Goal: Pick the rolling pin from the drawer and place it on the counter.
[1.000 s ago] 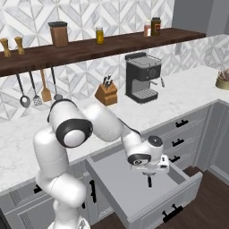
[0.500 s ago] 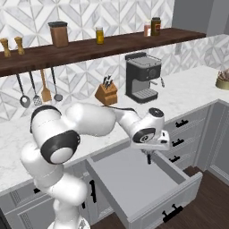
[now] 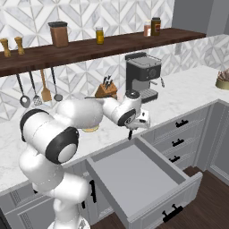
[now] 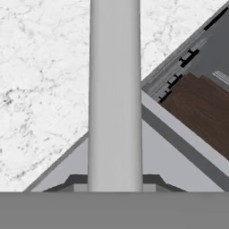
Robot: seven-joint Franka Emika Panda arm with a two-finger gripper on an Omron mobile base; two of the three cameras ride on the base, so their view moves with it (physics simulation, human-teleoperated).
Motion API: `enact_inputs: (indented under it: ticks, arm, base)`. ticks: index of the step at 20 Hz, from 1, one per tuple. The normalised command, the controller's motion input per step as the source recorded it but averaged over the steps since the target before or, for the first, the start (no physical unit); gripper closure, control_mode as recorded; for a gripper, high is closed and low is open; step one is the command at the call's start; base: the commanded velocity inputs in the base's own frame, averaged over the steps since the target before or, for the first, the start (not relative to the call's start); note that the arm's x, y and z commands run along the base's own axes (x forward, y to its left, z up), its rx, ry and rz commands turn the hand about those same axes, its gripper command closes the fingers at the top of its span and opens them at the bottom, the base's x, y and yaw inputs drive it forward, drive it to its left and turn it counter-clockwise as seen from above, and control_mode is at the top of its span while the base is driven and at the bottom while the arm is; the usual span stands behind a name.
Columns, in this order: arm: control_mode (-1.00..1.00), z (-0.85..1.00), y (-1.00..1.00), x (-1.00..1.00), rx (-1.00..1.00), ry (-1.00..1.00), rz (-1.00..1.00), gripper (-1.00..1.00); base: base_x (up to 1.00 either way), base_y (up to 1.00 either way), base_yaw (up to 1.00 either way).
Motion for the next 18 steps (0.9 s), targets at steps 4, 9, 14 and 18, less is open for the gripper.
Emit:
enact_inputs:
  ticks: [4, 9, 14, 18]
  arm:
    - [-1.0, 0.01, 0.3, 1.0, -0.03, 0.04, -0.16, 1.0]
    - [-1.0, 0.0, 0.03, 0.69, 0.0, 0.04, -0.1, 1.0]
    - [-1.0, -0.05, 0.0, 0.54, 0.0, 0.0, 0.0, 1.0]
    - [-1.0, -0.46, 0.0, 0.36, 0.0, 0.0, 0.0, 1.0]
  base:
    - [0.0, 0.0, 0.0]
    - [0.0, 0.0, 0.0]
    - [0.0, 0.0, 0.0]
    - [0.0, 0.0, 0.0]
